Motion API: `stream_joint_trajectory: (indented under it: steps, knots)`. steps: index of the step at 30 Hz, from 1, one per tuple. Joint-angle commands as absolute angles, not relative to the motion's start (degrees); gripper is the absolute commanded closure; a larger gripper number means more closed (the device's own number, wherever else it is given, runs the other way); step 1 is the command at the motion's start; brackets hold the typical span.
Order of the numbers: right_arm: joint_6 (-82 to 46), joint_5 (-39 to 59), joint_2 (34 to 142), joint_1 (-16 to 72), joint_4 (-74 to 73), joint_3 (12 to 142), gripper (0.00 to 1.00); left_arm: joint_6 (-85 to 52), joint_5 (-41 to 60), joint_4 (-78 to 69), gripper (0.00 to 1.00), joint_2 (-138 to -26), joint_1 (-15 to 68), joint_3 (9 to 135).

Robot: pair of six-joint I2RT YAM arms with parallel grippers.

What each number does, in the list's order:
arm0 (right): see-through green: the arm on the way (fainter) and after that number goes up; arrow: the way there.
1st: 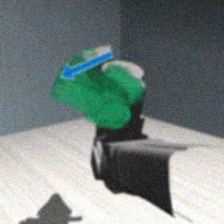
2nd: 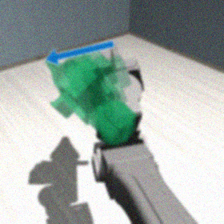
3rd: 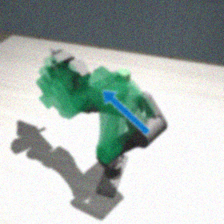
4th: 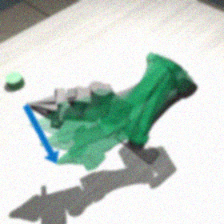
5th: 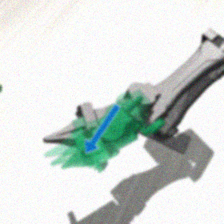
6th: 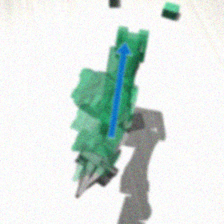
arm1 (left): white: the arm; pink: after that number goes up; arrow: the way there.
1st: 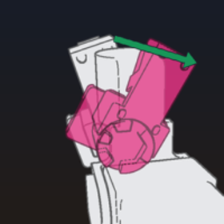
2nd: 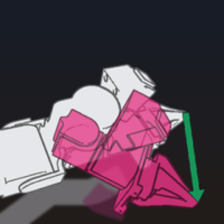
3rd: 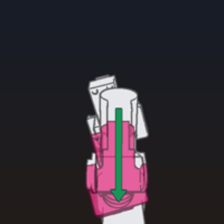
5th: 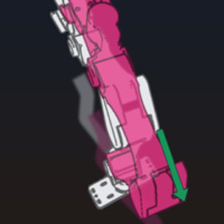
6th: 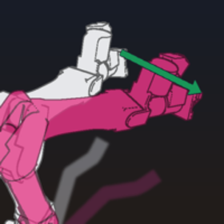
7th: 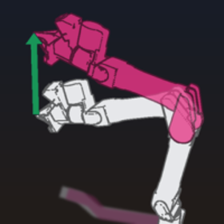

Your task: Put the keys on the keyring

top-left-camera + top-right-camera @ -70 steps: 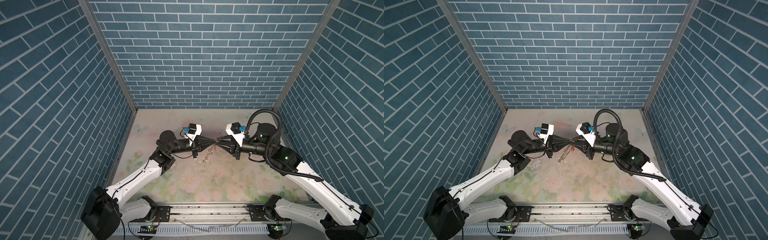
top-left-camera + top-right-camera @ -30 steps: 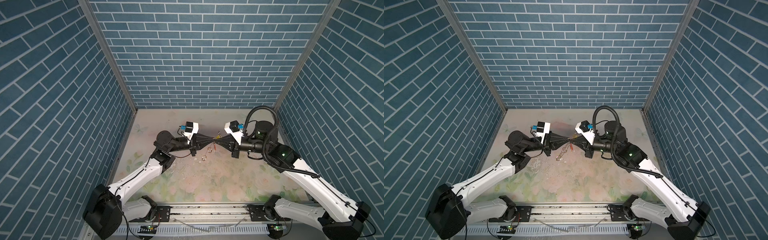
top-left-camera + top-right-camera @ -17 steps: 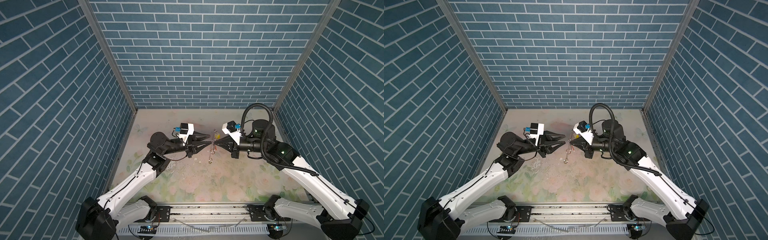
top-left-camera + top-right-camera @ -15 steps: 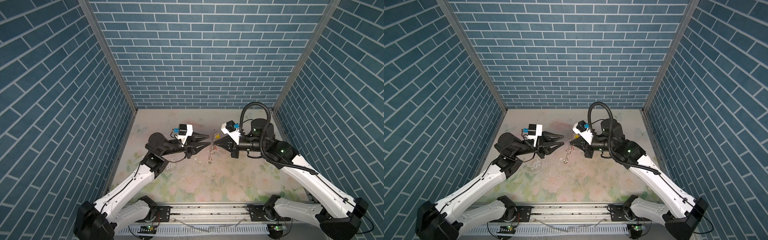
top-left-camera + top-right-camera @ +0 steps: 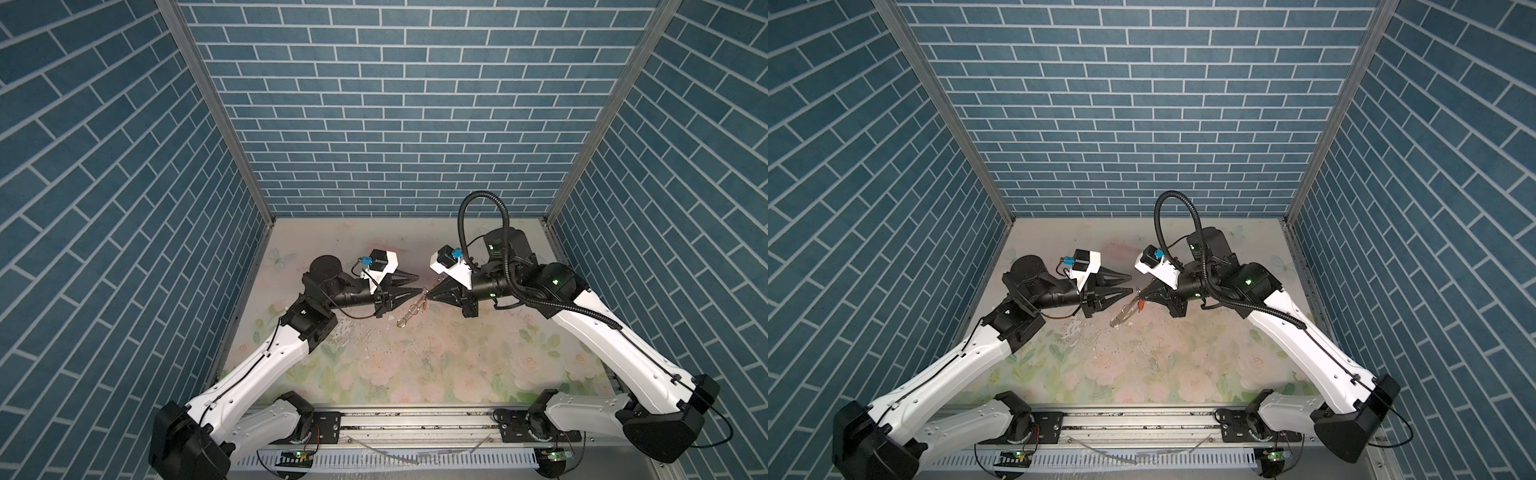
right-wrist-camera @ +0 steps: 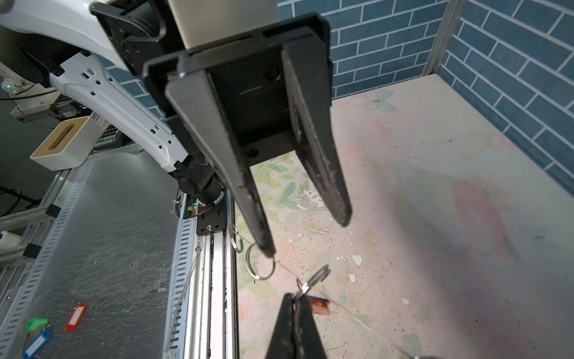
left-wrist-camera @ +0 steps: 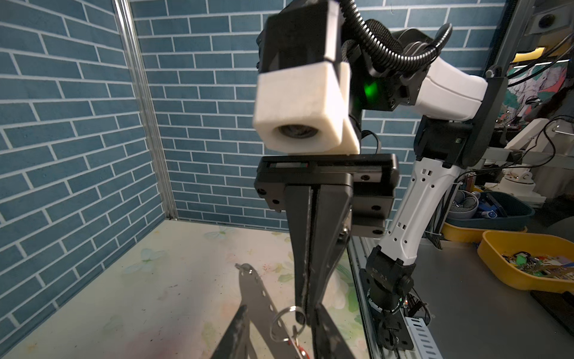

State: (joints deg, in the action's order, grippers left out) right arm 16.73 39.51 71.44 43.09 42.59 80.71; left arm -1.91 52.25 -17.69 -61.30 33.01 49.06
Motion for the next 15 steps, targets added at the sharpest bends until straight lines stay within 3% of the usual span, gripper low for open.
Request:
stream_joint_trajectory:
  steps: [1, 15]
  knots:
    - [21.62, 44.16, 71.65, 42.82, 45.19, 83.65, 1.00, -0.87, 53.91, -18.31, 0.64, -62.39, 32.70, 50.84]
    - [23.78, 49.88, 71.50, 40.75, 45.52, 83.08, 1.00, -2.55, 64.86, -19.62, 0.64, -66.01, 32.70, 53.00]
